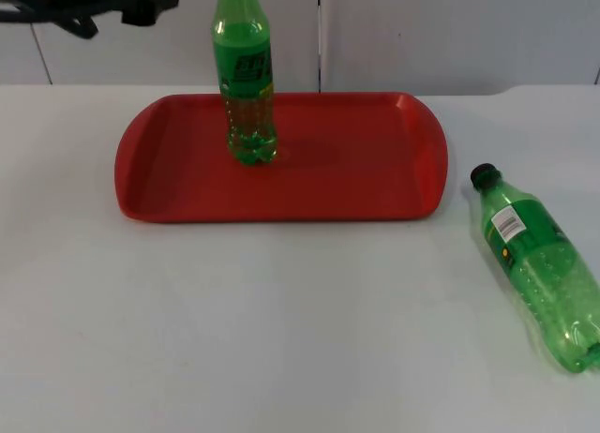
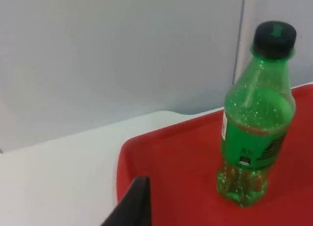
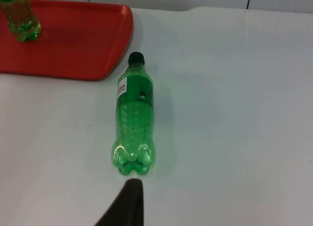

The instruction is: Place the bottle upright on the tray.

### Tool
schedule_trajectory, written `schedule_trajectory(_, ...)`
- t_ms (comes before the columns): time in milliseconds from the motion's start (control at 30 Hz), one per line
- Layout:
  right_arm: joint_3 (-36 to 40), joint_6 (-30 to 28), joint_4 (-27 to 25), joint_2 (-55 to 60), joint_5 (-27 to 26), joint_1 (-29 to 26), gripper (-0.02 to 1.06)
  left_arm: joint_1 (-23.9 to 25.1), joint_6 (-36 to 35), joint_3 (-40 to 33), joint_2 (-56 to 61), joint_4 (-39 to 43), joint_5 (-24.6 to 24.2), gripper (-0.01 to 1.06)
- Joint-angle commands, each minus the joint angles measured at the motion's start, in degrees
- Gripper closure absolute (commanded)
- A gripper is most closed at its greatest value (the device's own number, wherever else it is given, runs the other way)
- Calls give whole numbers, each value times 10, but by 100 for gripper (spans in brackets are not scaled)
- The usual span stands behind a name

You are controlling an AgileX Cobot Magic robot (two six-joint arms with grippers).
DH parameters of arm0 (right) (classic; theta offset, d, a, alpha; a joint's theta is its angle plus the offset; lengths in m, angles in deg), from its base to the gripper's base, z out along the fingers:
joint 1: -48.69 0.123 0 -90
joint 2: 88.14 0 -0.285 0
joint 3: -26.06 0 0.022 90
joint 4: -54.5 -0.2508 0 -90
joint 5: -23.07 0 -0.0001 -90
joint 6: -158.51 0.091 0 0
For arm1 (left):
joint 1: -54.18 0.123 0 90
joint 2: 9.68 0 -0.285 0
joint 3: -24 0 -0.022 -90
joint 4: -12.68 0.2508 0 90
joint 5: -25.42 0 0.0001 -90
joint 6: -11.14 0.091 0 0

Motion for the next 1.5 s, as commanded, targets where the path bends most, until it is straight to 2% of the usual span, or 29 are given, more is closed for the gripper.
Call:
schedule_trajectory(0, 1, -2, -1, -2, 1, -3, -1, 0, -21, -2, 20, 1, -18, 0)
schedule_trajectory(233, 1, -2, -1, -2, 1, -3, -1, -2, -69, -2, 69, 1, -60, 0)
schedule_trajectory(433, 1, -2, -1, -2, 1, -3, -1, -17, -76, -2, 95, 1, -83, 0)
schedule_trajectory(600, 1, -2, -1, -2, 1, -3, -1, -63, -76, -1, 109, 1, -105, 0)
schedule_trajectory(767, 1, -2, -1, -2, 1, -3, -1, -132, -75, -1, 112, 1, -137, 0)
schedule_trajectory(967, 1, -2, -1, -2, 1, -3, -1, -174, -74, -1, 113, 1, -161, 0)
schedule_trajectory(1133, 1, -2, -1, -2, 1, -3, -1, -174, -43, -1, 132, 8, -163, 0)
schedule_trajectory(1167, 1, -2, -1, -2, 1, -3, -1, -174, 0, -1, 146, 27, -160, 0)
schedule_trajectory(1233, 1, -2, -1, -2, 1, -3, -1, -174, 38, -1, 171, 37, -155, 0)
schedule_trajectory(1467, 1, -2, -1, -2, 1, -3, -1, -174, 40, -4, 242, 42, -185, 0)
